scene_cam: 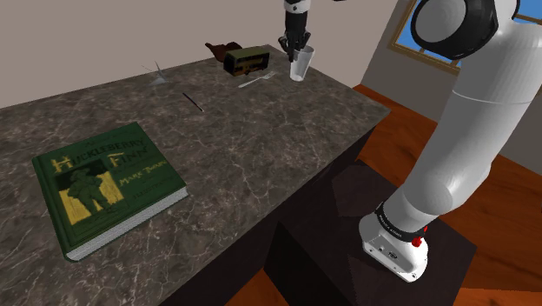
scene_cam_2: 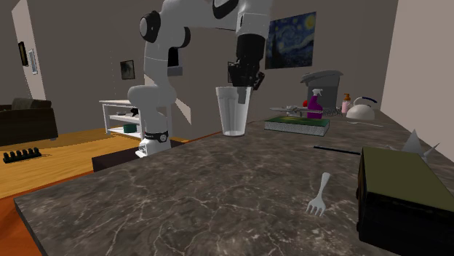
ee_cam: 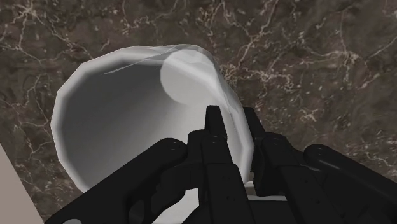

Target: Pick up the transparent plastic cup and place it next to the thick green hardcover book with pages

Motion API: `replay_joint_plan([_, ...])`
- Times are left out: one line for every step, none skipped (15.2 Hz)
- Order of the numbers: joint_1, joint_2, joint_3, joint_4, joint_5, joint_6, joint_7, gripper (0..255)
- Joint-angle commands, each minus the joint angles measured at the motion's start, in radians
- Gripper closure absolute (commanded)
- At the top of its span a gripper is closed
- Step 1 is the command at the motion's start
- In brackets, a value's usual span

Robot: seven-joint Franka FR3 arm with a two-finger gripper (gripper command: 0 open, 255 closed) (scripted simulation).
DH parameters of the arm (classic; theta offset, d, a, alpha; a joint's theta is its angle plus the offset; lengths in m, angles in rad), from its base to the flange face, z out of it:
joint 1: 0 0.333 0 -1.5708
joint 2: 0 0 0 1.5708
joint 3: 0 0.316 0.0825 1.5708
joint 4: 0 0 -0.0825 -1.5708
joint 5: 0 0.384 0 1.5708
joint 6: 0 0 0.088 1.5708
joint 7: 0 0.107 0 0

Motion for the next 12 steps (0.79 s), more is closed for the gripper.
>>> replay_joint_plan([0.001,-0.003,0.000,0.024,0.001,-0.026,-0.003,255])
replay_joint_plan([0.001,-0.002,0.000,0.037,0.001,-0.040,-0.004,255])
replay_joint_plan([0.001,-0.002,0.000,0.051,0.001,-0.053,-0.006,255])
replay_joint_plan([0.001,-0.001,0.000,0.066,0.002,-0.067,-0.007,255])
replay_joint_plan([0.001,0.000,0.000,0.081,0.002,-0.080,-0.009,255])
replay_joint_plan([0.001,0.001,0.000,0.096,0.002,-0.094,-0.011,255])
replay_joint_plan([0.002,0.003,0.000,0.112,0.002,-0.108,-0.012,255])
replay_joint_plan([0.002,0.004,0.000,0.128,0.002,-0.123,-0.014,255])
replay_joint_plan([0.002,0.007,0.000,0.144,0.003,-0.137,-0.016,255])
replay_joint_plan([0.002,0.009,0.000,0.162,0.003,-0.151,-0.017,255])
replay_joint_plan([0.002,0.012,0.000,0.179,0.003,-0.166,-0.019,255])
replay_joint_plan([0.003,0.015,0.000,0.197,0.003,-0.181,-0.021,255])
